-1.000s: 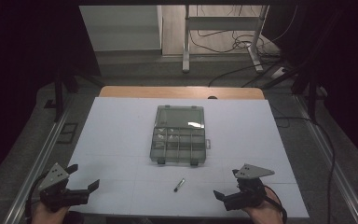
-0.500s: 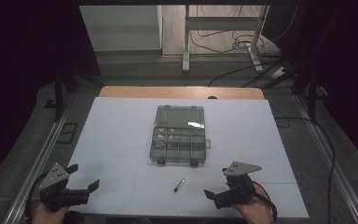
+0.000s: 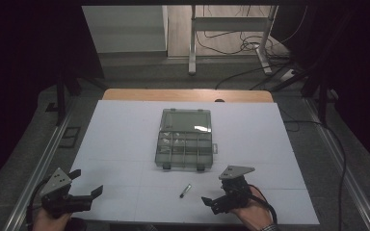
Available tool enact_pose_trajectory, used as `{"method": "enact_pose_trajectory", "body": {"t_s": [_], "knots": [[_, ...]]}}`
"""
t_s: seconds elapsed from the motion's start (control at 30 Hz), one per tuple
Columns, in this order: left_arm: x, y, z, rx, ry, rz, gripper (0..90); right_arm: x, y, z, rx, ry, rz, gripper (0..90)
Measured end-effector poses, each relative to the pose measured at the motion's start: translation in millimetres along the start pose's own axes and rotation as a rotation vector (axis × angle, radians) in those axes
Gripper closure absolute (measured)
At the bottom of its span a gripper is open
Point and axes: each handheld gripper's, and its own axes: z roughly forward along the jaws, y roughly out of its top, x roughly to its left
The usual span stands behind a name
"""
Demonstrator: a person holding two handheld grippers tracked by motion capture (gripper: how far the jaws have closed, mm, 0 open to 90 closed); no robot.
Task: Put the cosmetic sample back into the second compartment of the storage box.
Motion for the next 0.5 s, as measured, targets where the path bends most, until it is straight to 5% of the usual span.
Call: {"method": "enact_pose_trajectory", "body": {"t_s": [0.5], "knots": [[0.2,0.1,0.2,0.002,-0.005,0.001,2.5,15.3,14.0,21.7,0.03,-0.009,-0.029,0.0]]}}
